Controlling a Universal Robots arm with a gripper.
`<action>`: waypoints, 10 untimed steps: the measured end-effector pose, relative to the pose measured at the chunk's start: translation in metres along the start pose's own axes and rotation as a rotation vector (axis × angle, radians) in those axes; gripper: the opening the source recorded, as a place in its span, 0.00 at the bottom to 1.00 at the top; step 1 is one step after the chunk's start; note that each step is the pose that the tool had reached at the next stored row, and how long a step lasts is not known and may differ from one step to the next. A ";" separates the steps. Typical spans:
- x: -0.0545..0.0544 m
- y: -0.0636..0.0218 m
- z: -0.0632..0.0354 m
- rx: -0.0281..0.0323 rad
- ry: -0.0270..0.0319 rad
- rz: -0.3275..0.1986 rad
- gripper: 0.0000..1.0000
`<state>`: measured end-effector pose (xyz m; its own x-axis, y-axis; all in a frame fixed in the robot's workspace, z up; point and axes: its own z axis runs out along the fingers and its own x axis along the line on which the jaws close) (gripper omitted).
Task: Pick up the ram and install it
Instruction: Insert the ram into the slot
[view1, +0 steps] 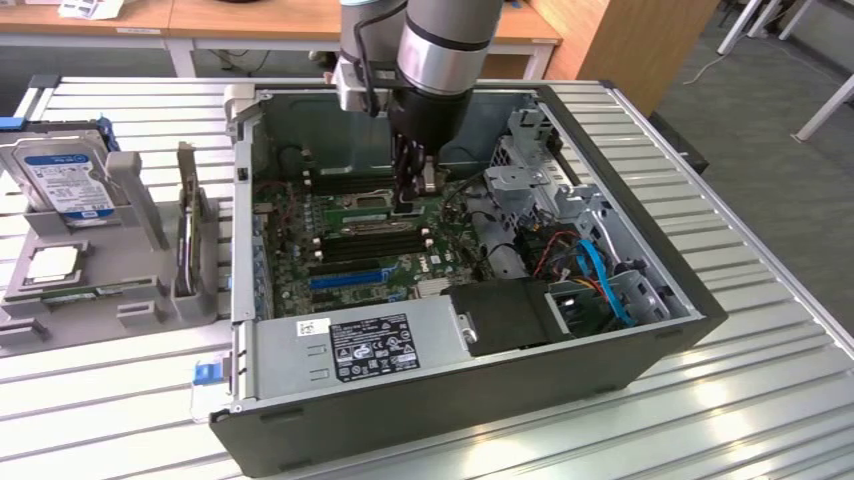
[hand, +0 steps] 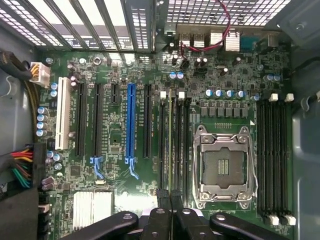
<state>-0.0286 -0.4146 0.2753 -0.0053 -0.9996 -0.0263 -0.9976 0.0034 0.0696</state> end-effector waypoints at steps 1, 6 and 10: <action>0.000 -0.0001 0.0011 0.0000 0.0000 0.000 0.11; 0.000 -0.0005 0.0068 0.0000 0.0000 0.000 0.11; 0.000 -0.0008 0.0114 0.0000 0.0000 0.000 0.11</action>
<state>-0.0286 -0.4145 0.2639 -0.0053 -0.9996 -0.0263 -0.9976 0.0034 0.0696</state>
